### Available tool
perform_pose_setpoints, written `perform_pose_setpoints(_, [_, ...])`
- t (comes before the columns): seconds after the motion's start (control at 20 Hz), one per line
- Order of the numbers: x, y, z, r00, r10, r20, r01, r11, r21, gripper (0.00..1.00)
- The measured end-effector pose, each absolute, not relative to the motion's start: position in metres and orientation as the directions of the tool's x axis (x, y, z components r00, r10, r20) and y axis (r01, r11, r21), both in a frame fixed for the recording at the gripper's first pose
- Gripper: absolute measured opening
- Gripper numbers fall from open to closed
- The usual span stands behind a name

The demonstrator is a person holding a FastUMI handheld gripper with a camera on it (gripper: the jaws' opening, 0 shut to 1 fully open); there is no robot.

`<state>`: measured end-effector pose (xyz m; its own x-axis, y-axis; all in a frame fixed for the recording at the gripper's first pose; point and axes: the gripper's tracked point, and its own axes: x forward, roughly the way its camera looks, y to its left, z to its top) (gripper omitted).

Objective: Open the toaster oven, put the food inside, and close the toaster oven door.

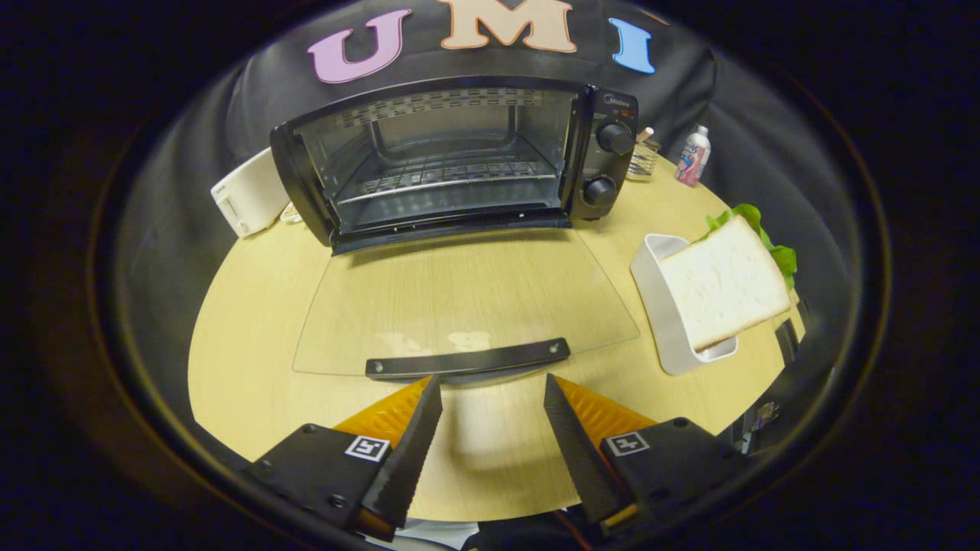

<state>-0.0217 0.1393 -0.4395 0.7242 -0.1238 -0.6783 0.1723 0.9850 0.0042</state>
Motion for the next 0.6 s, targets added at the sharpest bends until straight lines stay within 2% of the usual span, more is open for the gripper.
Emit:
perform_pose_setpoints(0.3, [-0.043, 0.1, -0.428, 0.72, -0.144, -0.678, 0.198, 0.98, 0.003, 0.88])
perform_pose_setpoints(0.6, [-0.063, 0.019, -0.414, 0.747, -0.152, -0.648, 0.239, 0.97, 0.048, 0.89])
